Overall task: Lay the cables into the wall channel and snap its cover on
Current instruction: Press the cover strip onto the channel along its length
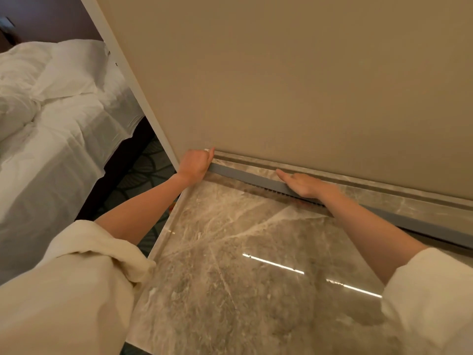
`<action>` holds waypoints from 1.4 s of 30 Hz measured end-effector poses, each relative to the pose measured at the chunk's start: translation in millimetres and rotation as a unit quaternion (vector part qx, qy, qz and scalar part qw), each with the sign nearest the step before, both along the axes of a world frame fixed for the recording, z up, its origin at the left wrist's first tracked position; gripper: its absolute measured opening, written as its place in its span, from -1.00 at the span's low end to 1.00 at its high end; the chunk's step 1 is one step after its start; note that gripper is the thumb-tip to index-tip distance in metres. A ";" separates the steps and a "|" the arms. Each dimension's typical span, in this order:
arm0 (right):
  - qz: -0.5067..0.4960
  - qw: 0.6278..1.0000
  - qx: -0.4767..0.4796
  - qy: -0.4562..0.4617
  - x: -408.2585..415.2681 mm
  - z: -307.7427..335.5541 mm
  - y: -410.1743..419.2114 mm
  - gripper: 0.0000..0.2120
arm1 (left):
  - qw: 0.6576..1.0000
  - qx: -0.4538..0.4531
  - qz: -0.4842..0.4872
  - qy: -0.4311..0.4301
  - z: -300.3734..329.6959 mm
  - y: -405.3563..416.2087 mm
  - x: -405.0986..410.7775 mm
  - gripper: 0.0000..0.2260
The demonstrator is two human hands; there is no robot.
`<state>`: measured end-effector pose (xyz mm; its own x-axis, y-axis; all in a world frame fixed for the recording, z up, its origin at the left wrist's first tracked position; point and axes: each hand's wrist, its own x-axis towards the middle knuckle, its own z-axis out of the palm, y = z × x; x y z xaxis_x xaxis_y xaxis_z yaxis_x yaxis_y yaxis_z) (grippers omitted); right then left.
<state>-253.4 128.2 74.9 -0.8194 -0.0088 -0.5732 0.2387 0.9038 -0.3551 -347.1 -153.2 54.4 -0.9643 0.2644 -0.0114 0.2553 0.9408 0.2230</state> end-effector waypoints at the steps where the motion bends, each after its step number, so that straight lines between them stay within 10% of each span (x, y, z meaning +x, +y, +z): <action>1: -0.018 1.000 -0.022 0.000 2.7 -2.3 6.3 -0.23 | 1.000 0.001 -0.004 0.017 -1.8 1.7 0.0 -0.66; 8: 0.126 0.956 0.158 0.211 12.6 -23.4 12.1 -0.67 | 0.992 0.008 -0.085 0.092 -11.3 12.1 -1.5 -0.60; 16: 0.154 0.951 0.146 0.223 0.5 -23.0 25.4 -0.54 | 0.976 -0.020 -0.212 0.032 -5.5 50.5 15.2 -0.64; 42: -0.089 0.941 0.229 0.234 202.6 -34.5 309.9 -0.56 | 0.957 0.048 -0.287 -0.008 -7.7 286.8 130.9 -0.64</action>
<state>-50.8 438.1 40.4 -0.9482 0.3121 -0.0593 0.3147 0.9483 -0.0412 -216.2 133.7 46.8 -0.6601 0.7507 0.0263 0.7197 0.6220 0.3086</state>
